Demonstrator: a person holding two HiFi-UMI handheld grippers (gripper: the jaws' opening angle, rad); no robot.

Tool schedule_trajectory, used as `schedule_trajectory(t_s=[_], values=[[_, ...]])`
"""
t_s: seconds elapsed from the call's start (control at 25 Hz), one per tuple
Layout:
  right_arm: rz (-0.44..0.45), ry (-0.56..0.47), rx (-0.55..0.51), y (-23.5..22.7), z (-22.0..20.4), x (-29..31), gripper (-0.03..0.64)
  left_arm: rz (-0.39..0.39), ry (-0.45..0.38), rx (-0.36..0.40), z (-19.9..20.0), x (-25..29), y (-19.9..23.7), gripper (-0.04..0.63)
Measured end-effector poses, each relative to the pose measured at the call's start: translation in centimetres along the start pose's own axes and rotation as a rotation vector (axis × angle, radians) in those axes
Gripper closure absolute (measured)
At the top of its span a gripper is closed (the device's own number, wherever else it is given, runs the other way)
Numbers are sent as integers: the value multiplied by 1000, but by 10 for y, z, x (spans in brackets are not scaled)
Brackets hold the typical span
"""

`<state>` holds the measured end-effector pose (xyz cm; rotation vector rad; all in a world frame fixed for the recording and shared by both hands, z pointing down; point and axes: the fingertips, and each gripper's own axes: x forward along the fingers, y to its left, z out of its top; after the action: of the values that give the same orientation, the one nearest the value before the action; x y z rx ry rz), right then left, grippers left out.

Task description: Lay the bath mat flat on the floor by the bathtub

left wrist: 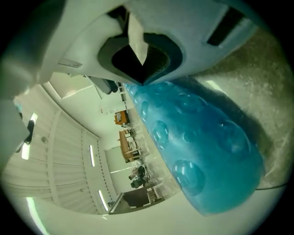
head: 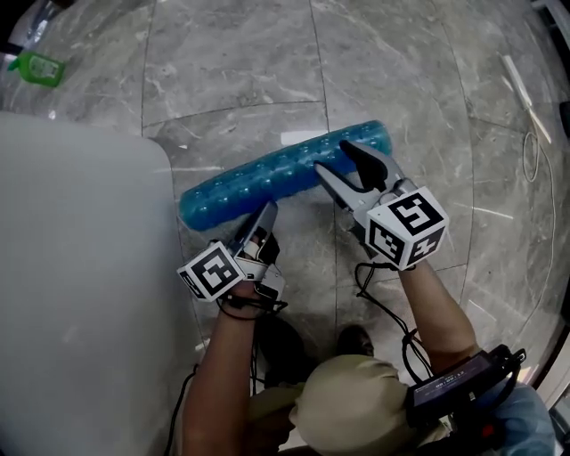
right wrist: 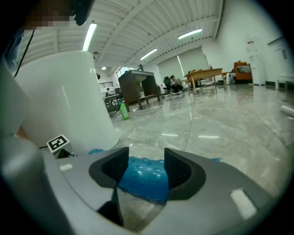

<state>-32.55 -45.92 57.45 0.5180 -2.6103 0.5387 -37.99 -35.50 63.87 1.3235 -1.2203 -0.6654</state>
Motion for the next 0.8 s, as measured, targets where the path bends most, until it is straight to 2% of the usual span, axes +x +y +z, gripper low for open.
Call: schedule_trajectory(t_s=[0.16,0.24,0.32,0.4,0.48,0.8], values=[[-162,-32,41,-77,-6,-31,293,-3,0,20,2,2,1,592],[-184,-46,121,-105,-19,-35,256,4,-3,34,2,2,3,591],[-157,-60,205,-119,-31,-32,229,9,-7,46,3,3,3,589],[-96,-55,249,-118,-38,-25,227,12,-6,56,4,4,2,589],[-48,-59,257,-110,-37,-22,314,19,-4,60,4,4,0,589],[-63,-53,271,-88,-63,-49,339,64,22,109,4,-1,5,588]])
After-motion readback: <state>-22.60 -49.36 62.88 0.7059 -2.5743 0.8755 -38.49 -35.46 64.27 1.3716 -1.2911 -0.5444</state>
